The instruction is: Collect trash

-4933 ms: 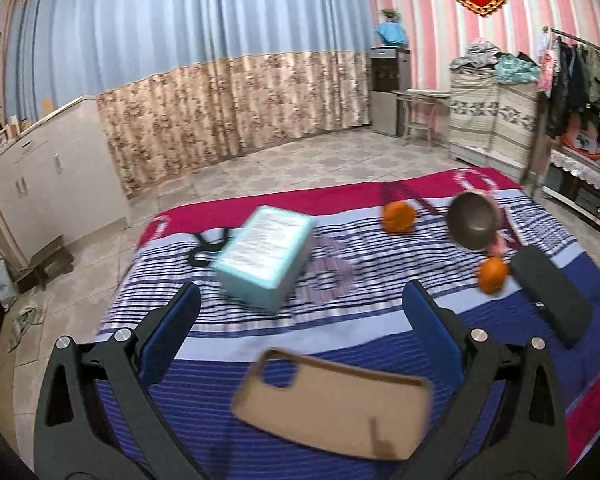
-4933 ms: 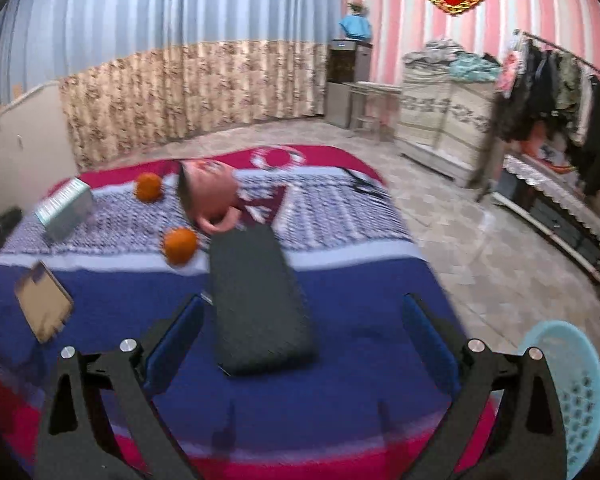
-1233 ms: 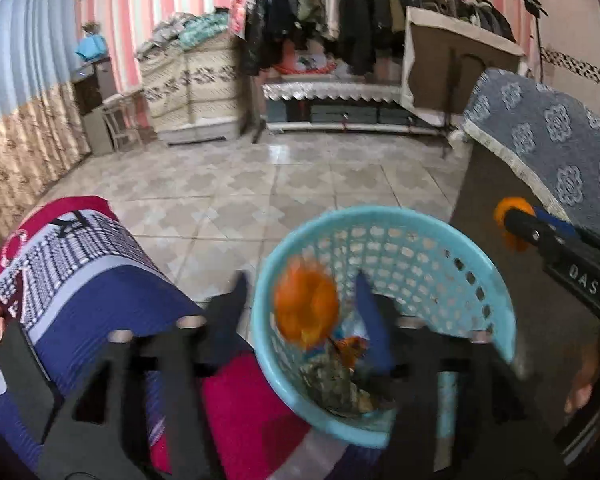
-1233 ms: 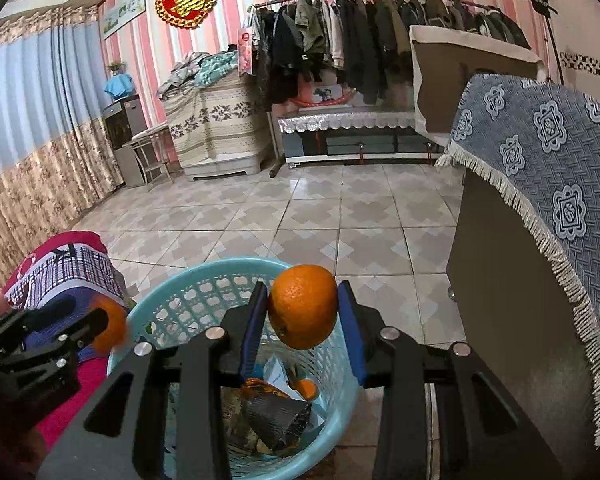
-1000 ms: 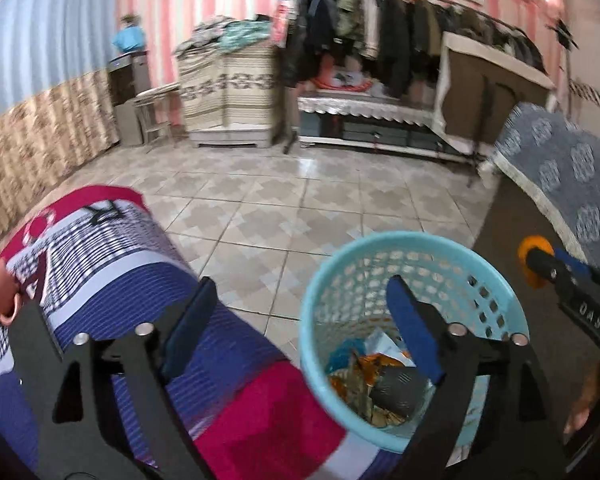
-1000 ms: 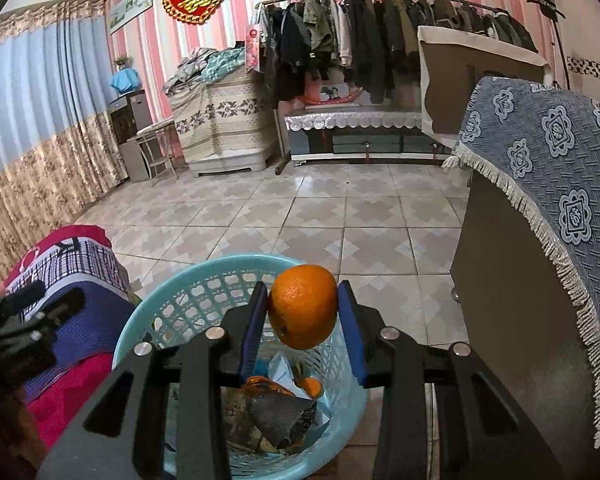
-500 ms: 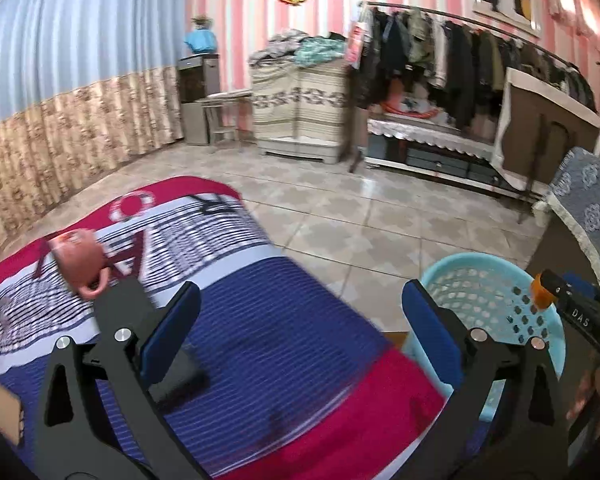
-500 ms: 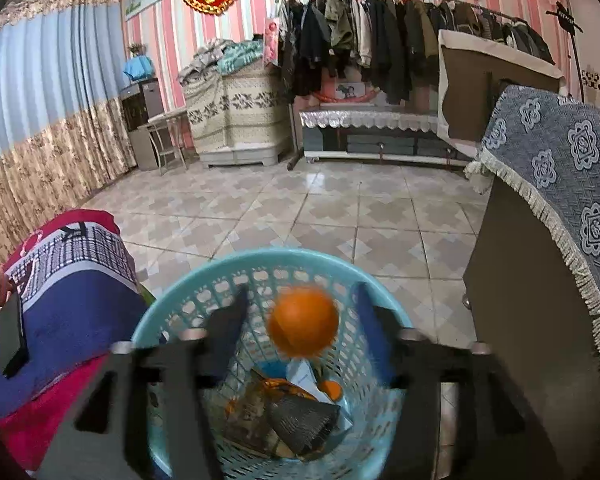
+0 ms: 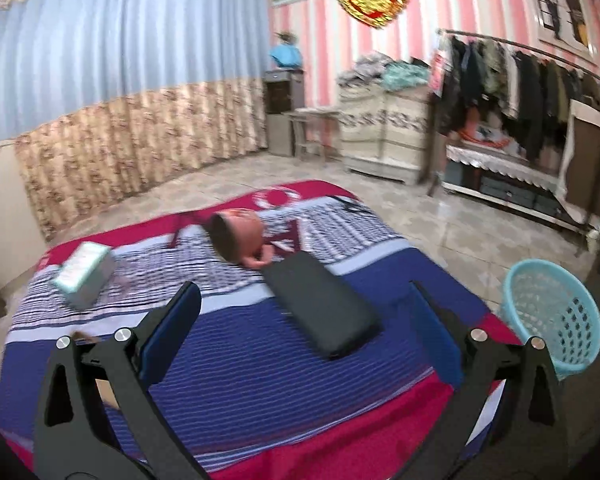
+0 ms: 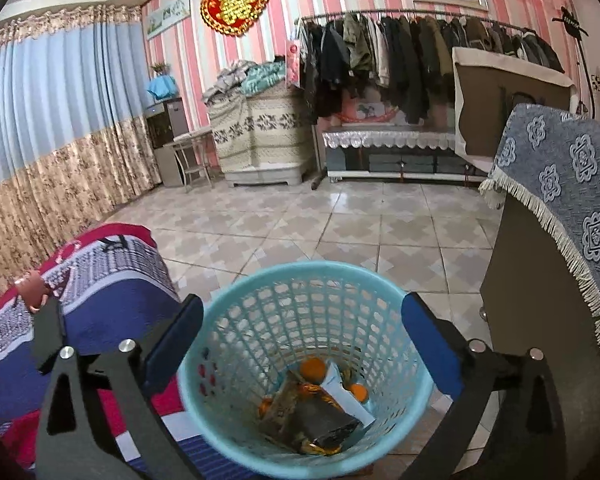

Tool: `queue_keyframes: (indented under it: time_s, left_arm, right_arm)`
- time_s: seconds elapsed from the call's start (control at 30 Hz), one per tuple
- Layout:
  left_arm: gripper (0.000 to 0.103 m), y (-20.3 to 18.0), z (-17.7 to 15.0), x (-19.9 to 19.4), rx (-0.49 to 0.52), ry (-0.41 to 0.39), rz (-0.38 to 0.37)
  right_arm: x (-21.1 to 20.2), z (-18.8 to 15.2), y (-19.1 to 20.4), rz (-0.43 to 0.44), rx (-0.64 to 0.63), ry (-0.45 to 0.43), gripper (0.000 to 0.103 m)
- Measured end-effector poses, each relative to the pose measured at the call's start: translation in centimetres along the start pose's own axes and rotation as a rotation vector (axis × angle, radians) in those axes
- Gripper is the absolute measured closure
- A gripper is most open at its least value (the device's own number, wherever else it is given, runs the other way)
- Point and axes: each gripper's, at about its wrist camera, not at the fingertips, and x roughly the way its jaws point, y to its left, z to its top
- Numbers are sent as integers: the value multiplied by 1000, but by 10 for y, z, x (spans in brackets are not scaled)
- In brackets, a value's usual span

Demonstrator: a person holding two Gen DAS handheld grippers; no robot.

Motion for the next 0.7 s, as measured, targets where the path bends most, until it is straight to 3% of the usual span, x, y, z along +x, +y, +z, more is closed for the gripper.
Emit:
queue_keyframes:
  time_s: [0.17, 0.4, 0.7]
  left_arm:
    - [6, 29, -9, -41, -35, -66, 23]
    - [6, 42, -32, -83, -57, -68, 23]
    - [6, 35, -57, -116, -58, -68, -23]
  right_arm:
    - [-36, -7, 41, 68, -94, -44, 5]
    - [-85, -42, 92, 159, -204, -47, 5]
    - [-142, -67, 121, 223, -274, -74, 5]
